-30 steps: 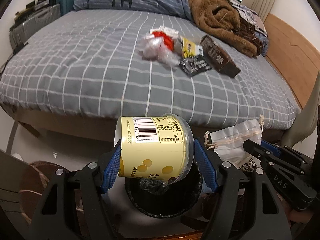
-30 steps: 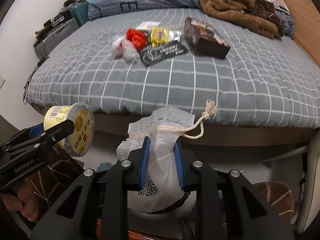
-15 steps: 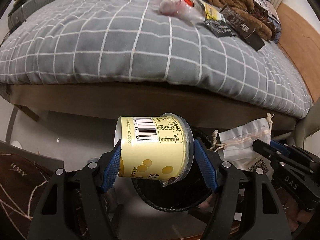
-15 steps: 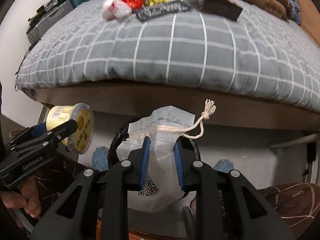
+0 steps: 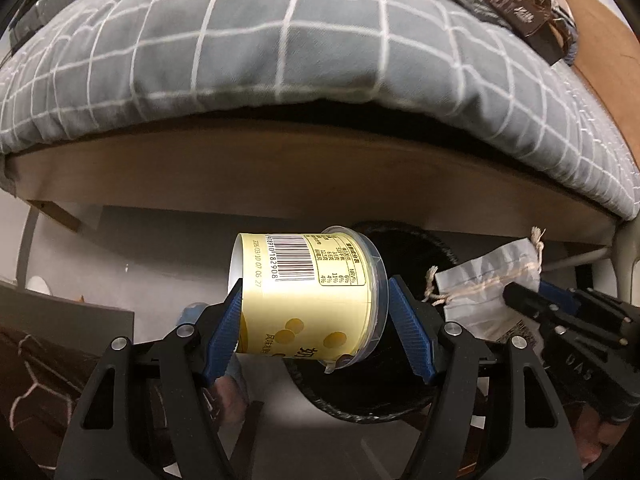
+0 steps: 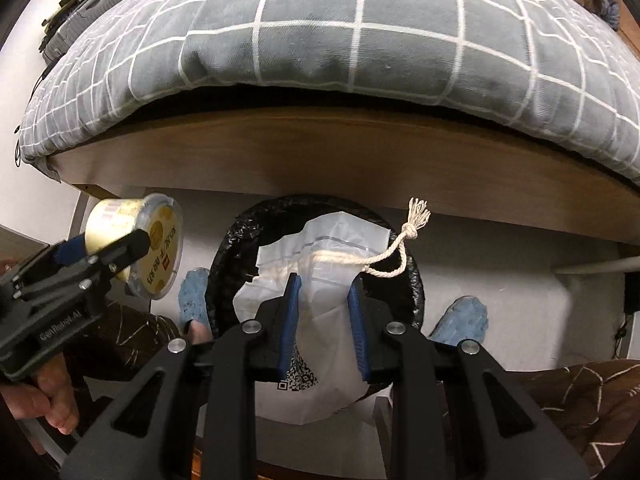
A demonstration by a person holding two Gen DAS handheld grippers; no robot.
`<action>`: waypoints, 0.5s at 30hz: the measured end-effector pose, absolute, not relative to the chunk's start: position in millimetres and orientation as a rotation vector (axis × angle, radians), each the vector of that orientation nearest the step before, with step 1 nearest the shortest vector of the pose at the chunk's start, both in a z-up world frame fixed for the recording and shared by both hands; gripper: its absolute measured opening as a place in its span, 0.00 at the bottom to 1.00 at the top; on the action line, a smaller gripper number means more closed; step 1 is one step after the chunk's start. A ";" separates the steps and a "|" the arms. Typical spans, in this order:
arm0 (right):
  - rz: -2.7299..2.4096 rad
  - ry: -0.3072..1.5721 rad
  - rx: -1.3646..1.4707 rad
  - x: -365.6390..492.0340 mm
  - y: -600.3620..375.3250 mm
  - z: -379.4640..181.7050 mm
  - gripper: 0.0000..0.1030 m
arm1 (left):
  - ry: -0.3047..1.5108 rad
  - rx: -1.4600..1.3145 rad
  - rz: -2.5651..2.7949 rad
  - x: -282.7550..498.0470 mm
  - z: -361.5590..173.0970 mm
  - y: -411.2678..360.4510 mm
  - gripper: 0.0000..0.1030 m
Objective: Collect trash
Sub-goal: 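Open the right tool to drop the white bag into the bin, then lower the yellow cup into the bin and open the left tool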
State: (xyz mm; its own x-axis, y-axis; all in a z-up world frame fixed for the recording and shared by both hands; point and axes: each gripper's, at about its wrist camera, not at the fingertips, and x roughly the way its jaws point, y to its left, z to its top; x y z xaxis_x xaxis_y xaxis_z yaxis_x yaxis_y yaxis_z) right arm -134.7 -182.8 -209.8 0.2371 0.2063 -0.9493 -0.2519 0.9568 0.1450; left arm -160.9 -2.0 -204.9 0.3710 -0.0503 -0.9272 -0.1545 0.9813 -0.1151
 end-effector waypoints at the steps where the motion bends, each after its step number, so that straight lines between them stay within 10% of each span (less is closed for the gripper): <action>1: 0.314 1.295 -0.041 -133.0 -180.5 -211.8 0.23 | 1.193 -0.192 0.073 -160.9 -208.0 0.1 0.66; 9: 0.307 1.283 -0.057 -126.7 -176.1 -216.1 0.38 | 1.203 -0.201 0.083 -156.0 -221.8 4.1 0.66; 15: 0.255 1.228 -0.048 -119.2 -194.8 -199.1 0.75 | 1.201 -0.199 0.055 -155.4 -220.0 -2.6 0.66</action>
State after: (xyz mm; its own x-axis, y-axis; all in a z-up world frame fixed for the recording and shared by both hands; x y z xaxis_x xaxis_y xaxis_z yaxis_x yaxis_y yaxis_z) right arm -119.2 -194.8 -199.1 0.3118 0.1679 -0.9352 -0.2190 0.9705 0.1012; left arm -155.4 -2.6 -220.0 0.3620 -0.0629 -0.9301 -0.1479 0.9812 -0.1240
